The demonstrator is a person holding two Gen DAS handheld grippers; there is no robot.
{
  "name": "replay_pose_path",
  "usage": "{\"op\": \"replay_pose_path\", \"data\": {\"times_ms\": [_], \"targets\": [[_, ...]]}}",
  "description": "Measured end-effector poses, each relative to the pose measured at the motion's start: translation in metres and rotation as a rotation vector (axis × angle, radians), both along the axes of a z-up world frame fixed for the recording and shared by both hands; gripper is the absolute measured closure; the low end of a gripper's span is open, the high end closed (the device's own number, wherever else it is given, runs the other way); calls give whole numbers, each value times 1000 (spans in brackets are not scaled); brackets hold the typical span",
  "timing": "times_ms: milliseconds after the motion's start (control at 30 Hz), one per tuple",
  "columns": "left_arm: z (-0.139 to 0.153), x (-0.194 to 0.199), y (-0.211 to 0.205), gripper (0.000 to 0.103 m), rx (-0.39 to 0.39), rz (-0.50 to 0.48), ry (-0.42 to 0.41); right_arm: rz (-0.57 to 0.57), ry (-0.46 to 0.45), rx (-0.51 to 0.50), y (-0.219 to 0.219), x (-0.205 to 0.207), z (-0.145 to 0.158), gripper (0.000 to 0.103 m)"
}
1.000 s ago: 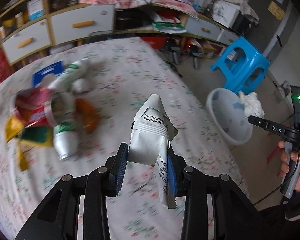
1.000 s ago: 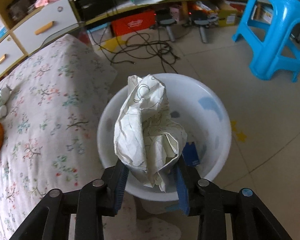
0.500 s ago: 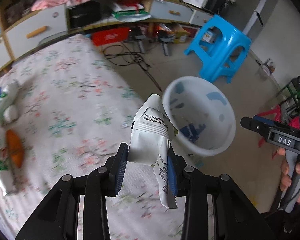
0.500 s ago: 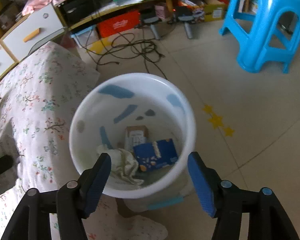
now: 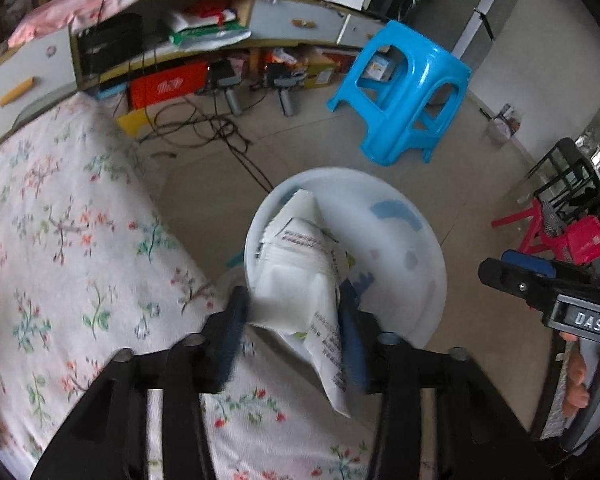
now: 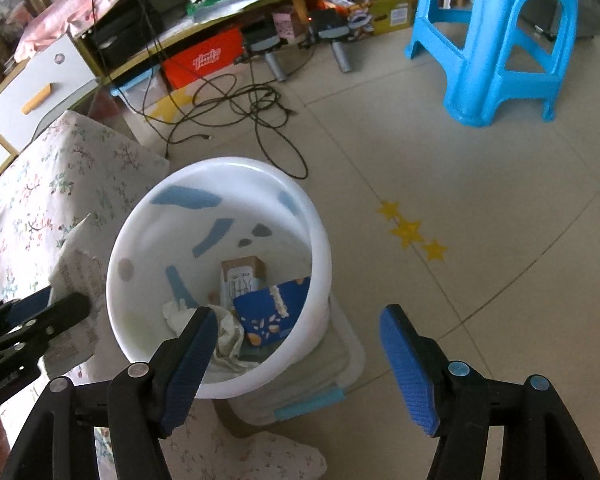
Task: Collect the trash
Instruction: 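Carry wrapper and tissue over the bucket and open both tools to drop them, then move both tools back over the remaining trash on the table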
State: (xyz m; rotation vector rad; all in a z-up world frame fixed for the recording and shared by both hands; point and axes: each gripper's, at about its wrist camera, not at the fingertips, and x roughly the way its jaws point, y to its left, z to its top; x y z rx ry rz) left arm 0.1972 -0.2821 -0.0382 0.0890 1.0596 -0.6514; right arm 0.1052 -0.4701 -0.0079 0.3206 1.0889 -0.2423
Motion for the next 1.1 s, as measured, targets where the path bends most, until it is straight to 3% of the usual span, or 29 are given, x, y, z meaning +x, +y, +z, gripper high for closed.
{"op": "replay_pose_path", "data": {"times_ms": [33, 67, 567, 1100], "targets": [[0, 0, -2, 32, 15, 3, -15, -1, -2, -2, 0, 0, 1, 32], [1, -1, -3, 27, 24, 4, -28, -1, -4, -3, 1, 0, 1, 32], [23, -22, 35, 4, 101, 57, -122, 18, -23, -18, 14, 3, 10, 29], [34, -55, 142, 3, 134, 183, -132, 113, -59, -32, 81, 21, 24, 24]]}}
